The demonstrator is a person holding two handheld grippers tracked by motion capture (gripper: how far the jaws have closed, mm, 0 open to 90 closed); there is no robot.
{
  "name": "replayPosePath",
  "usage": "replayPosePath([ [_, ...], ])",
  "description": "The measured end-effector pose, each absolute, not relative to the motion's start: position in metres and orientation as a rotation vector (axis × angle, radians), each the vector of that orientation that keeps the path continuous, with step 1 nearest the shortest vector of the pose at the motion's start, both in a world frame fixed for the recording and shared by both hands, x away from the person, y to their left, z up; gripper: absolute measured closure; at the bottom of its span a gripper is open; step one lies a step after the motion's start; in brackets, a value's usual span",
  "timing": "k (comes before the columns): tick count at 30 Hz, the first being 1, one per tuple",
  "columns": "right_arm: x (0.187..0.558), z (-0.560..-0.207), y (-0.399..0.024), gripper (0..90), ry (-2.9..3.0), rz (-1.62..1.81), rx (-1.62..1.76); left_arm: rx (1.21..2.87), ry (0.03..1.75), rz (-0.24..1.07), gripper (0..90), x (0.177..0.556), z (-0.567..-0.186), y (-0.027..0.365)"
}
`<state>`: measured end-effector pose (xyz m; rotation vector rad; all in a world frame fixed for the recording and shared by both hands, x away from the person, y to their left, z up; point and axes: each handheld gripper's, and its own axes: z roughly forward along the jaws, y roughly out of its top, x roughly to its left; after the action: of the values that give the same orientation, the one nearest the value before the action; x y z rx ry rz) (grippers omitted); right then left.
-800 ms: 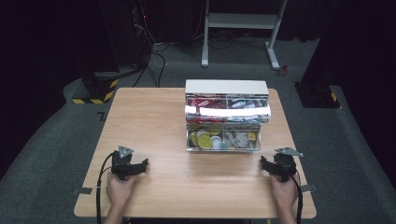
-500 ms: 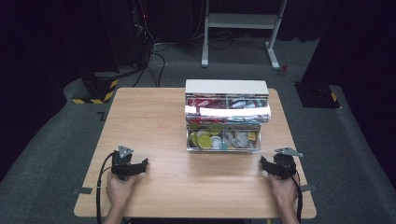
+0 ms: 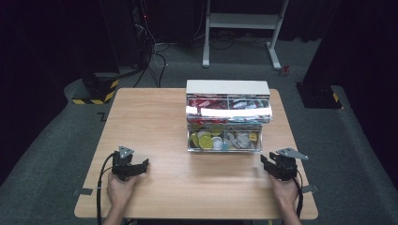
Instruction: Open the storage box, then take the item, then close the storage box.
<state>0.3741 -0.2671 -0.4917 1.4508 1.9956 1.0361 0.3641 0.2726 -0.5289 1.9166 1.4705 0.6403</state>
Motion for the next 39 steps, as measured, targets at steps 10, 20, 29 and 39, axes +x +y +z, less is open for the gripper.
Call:
replayPosePath([
  [10,0.371,-0.467,-0.254,59.8,2.065,1.068,1.356,1.915,1.471,0.643,16.0,0.364,-0.529,0.273],
  [20,0.355,-0.435,-0.250,58.4,2.078,1.223,1.259,1.915,1.470,0.643,16.1,0.365,-0.529,0.273],
  [29,0.363,-0.409,-0.235,57.9,2.108,1.276,1.208,1.916,1.468,0.645,16.2,0.364,-0.529,0.273],
  [39,0.371,-0.389,-0.222,56.5,2.117,1.315,1.160,1.914,1.471,0.646,16.5,0.364,-0.529,0.273],
])
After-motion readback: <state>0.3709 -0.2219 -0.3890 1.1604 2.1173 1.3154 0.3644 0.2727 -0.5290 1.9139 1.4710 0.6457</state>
